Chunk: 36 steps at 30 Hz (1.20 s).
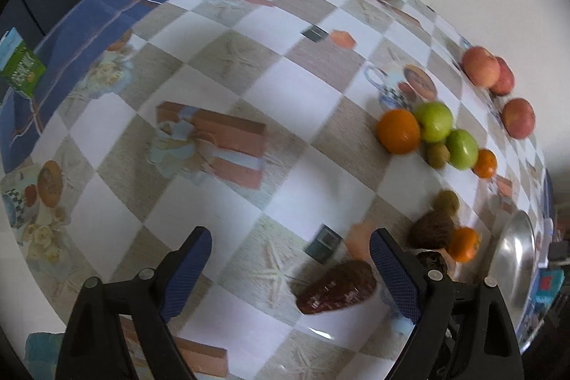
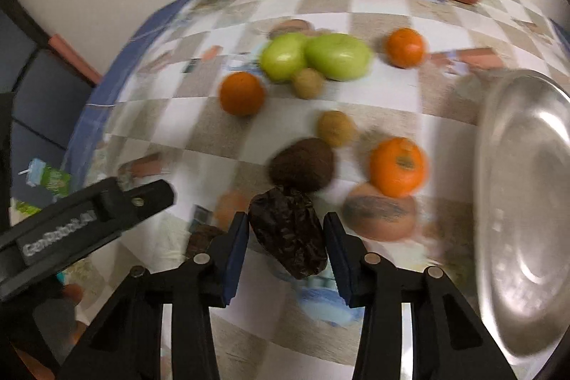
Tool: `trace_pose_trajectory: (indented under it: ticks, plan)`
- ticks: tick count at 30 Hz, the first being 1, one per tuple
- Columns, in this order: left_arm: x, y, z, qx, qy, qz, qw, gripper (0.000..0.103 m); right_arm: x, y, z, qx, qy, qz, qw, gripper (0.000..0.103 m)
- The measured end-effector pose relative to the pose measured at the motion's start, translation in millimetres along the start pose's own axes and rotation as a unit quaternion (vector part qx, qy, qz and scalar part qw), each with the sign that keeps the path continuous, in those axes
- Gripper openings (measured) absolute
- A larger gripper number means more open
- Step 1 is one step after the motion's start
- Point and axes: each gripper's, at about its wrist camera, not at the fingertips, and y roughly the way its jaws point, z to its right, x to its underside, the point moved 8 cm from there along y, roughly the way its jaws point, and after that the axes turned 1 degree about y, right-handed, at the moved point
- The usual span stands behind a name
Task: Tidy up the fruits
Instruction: 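Grasp a dark brown date with the right gripper while the left gripper grasps another date, then carry both dates into the steel bowl and open both grippers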
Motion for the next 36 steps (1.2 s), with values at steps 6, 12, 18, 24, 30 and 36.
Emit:
trace_pose_trajectory:
  ticks: [6,12,18,24,30,36]
  plan:
    - [16,4,14,0.012,0.022,-0.025,0.9994,0.091,12,-11,29,0.016,0.037,-0.011,0.999,0.045]
    - [27,9,20,0.017,0.034,-0.041,0.9985,0.086,20,-16,36,0.022,0.047,-0.016,0.999,0.045]
    - [30,16,24,0.029,0.028,-0.058,0.9975,0.065,23,-16,36,0.023,0.047,-0.020,0.998,0.045]
    - [33,17,25,0.032,0.032,-0.060,0.9972,0.045,23,-13,36,0.018,0.048,-0.023,0.998,0.045]
    - [31,19,31,0.028,0.040,-0.053,0.9974,0.044,24,-10,36,0.020,0.045,-0.027,0.998,0.045]
    - [31,18,42,0.051,0.035,-0.052,0.9967,0.043,22,-10,37,0.018,0.047,-0.027,0.998,0.045]
